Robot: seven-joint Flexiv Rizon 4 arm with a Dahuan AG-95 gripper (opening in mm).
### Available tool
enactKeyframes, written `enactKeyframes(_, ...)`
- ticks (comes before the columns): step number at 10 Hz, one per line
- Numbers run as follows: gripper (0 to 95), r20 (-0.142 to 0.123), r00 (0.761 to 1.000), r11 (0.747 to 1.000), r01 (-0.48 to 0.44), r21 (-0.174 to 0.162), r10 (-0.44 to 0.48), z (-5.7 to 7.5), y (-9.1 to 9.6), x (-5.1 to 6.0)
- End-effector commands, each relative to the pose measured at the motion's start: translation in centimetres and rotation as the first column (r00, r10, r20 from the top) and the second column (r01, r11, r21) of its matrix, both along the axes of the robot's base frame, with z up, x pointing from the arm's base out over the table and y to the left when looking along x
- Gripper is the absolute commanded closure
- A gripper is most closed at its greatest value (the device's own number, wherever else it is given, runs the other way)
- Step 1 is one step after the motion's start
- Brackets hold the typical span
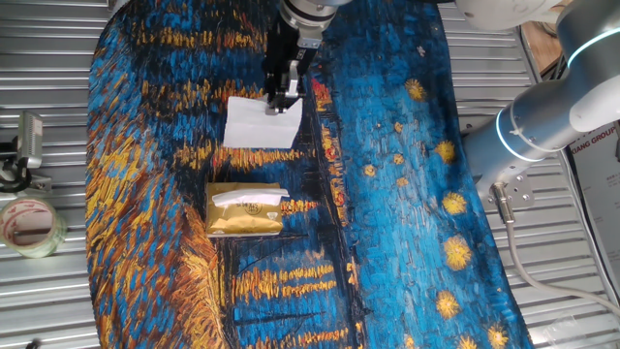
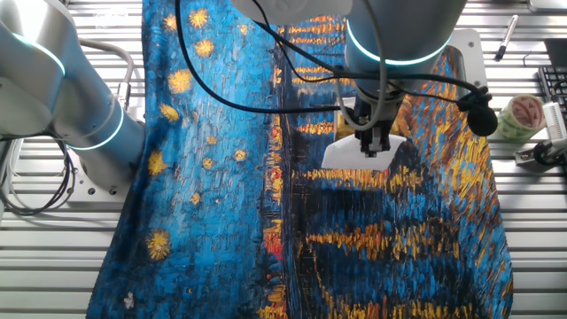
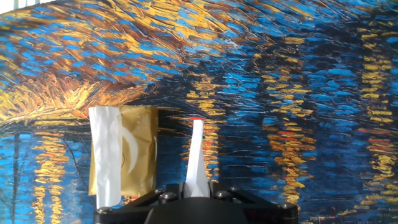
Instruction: Pull out a napkin
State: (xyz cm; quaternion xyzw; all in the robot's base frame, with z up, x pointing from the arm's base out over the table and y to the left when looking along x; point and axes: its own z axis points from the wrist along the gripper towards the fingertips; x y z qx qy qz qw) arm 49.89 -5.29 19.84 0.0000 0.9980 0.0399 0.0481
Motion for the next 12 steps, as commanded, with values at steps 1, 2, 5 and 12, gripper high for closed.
enactKeyframes(1,57.0,0.000,1.000,1.000,0.001,0.003,-0.001,-0.04,-0.02,-0.05)
enactKeyframes(2,57.0,0.000,1.000,1.000,0.002,0.000,-0.002,-0.06,-0.02,-0.10)
enactKeyframes(5,95.0,-0.007,1.000,1.000,0.008,0.003,-0.008,-0.12,-0.02,-0.21)
enactKeyframes(12,57.0,-0.001,1.000,1.000,-0.010,0.014,0.010,-0.15,-0.02,-0.26)
